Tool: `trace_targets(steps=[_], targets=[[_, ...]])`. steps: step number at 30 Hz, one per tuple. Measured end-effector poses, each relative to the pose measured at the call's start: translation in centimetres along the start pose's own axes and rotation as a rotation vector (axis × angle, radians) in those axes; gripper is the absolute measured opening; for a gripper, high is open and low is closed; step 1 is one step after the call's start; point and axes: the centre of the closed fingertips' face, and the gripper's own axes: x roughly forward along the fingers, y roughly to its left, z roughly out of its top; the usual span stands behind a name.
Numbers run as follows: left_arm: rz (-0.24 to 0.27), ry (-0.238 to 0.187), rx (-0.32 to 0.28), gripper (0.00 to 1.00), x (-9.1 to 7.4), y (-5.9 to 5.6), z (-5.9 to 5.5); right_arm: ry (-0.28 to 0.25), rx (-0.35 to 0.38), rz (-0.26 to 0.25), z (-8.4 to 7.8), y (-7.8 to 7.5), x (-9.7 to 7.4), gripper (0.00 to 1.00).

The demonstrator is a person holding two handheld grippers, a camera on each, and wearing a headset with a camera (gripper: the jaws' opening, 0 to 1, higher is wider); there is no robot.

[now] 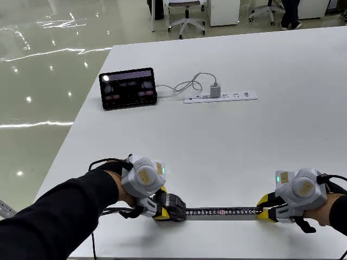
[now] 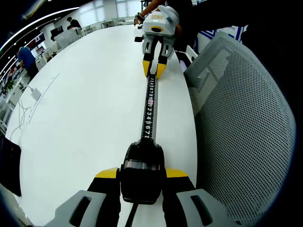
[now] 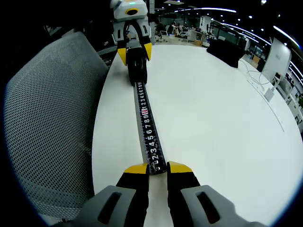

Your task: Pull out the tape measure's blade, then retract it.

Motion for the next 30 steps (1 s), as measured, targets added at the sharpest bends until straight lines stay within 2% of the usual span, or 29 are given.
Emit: trace_targets(steps=[30], targets=[[0.003,0.002,0.002,0.29,0.00,0.02,-0.02,0.011,0.007,-0.007,-0.94,-0.35,-0.76,0.09]])
